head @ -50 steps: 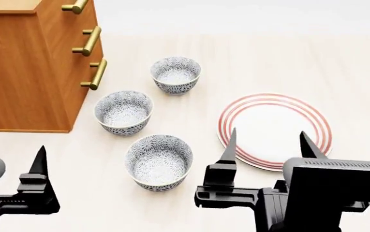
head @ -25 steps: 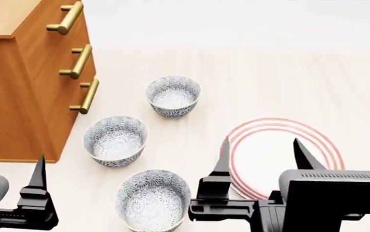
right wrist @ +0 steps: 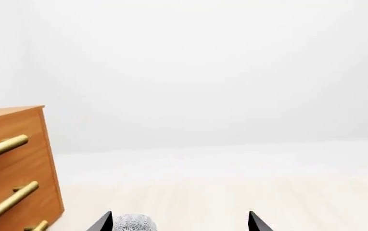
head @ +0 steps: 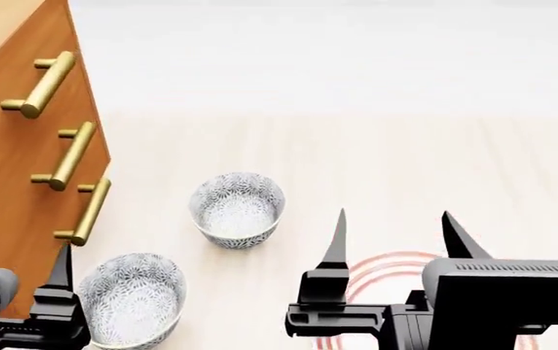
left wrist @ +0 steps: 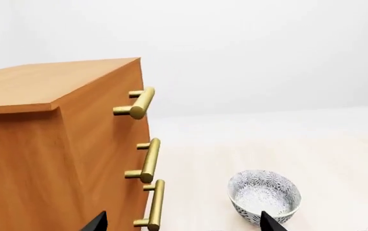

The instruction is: Open the top drawer of the cabinet.

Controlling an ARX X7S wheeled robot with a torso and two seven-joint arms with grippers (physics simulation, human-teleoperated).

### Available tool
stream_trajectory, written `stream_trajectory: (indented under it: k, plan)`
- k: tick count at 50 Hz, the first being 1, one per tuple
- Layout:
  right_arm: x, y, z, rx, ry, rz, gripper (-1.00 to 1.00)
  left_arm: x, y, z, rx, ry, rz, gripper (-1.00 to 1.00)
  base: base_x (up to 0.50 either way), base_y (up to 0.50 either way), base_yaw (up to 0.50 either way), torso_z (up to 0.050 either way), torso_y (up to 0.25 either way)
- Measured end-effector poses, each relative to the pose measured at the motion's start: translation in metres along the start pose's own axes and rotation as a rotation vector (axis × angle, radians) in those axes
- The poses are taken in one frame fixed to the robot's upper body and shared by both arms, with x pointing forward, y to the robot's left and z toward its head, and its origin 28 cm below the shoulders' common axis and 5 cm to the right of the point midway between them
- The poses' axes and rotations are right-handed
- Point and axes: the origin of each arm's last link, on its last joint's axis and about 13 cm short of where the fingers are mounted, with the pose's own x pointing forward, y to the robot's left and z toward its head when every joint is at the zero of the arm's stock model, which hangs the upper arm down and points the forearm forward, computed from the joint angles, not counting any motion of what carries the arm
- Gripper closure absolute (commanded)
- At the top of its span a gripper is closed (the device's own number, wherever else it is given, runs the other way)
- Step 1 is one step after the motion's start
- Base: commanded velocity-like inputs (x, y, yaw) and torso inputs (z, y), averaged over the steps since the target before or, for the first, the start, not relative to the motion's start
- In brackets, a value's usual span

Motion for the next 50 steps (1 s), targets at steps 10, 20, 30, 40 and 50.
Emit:
stream_trajectory:
  k: [10,20,30,40,50]
  plan:
    - [-0.001,0.000,0.000,-0.002,0.001,0.003,-1.00,-0.001,0.001,-0.001,0.000,0.000,0.003,-1.00,0.50,-0.11,0.00,0.000,0.001]
    - [-0.002,0.001,-0.001,-0.006,0.002,0.008,-1.00,-0.003,0.001,0.000,0.000,-0.001,0.005,-1.00,0.50,-0.08,0.00,0.000,0.000]
    - [-0.002,0.000,-0.004,-0.002,-0.003,0.004,-1.00,-0.003,0.002,0.000,0.025,-0.013,0.013,-1.00,0.15,-0.02,0.00,0.000,0.000]
    - [-0.002,0.000,-0.008,-0.005,0.006,0.010,-1.00,-0.003,-0.001,0.002,0.508,-0.151,-0.046,-1.00,0.00,0.00,0.00,0.000,0.000]
    - [-0.003,0.000,-0.010,-0.010,0.007,0.014,-1.00,0.000,0.008,-0.002,1.005,-0.318,0.057,-1.00,0.00,0.00,0.00,0.000,0.000]
